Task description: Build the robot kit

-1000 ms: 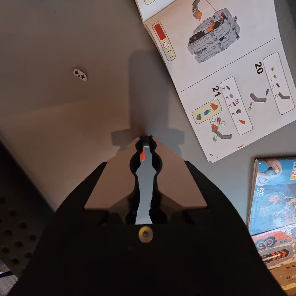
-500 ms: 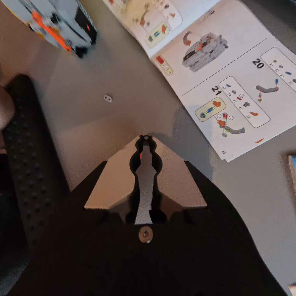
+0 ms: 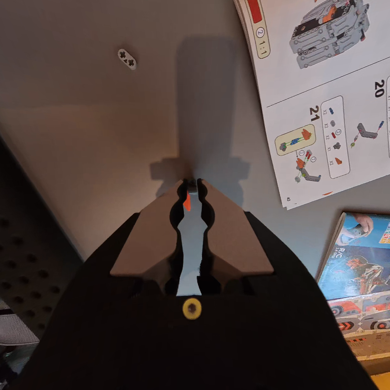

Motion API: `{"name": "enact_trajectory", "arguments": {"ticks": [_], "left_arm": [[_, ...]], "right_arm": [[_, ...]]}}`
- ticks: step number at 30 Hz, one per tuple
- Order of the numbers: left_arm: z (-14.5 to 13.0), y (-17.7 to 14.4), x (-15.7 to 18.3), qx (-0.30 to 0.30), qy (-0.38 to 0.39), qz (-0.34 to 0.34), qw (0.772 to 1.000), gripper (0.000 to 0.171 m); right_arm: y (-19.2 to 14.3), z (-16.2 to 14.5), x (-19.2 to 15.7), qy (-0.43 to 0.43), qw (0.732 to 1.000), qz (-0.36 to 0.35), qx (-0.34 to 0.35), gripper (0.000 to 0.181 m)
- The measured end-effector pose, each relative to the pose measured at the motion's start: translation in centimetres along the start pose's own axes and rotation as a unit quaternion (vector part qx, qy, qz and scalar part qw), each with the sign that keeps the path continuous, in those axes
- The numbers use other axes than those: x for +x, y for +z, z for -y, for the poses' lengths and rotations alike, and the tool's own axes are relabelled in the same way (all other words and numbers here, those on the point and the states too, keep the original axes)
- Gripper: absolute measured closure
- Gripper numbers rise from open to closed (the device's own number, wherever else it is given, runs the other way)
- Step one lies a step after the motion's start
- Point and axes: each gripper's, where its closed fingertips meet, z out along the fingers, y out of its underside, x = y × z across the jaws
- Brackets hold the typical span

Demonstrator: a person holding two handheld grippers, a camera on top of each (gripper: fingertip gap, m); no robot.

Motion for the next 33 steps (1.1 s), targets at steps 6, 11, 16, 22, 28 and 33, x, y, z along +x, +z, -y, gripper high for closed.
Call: {"name": "enact_trajectory", "arguments": {"ticks": [6,11,16,22,28,33], "left_arm": [[0.2,-0.3,0.0,0.002,-0.003,-0.003,1.000,0.166],[0.4,-0.6,0.3,0.006,0.000,-0.004,1.000,0.166],[0.6,-0.9,0.2,0.011,-0.002,-0.006,1.000,0.167],[0.6,-0.9,0.3,0.010,-0.001,-0.007,1.000,0.166],[0.4,-0.7,0.3,0.005,-0.004,-0.010,1.000,0.166],[0.3,-0.7,0.4,0.004,-0.003,-0.011,1.000,0.166]], "right_arm": [[-1.1,0.1,0.3,-0.017,1.000,-0.003,0.001,0.170],[-1.0,-0.1,0.4,-0.015,1.000,-0.004,-0.004,0.169],[-0.2,-0.4,0.2,-0.007,1.000,0.005,0.001,0.168],[0.2,-0.6,0.3,-0.006,1.000,0.002,0.004,0.174],[-0.3,-0.4,0.3,-0.006,1.000,0.003,0.016,0.169],[-0.2,-0.7,0.2,-0.010,1.000,0.002,0.009,0.174]]}}
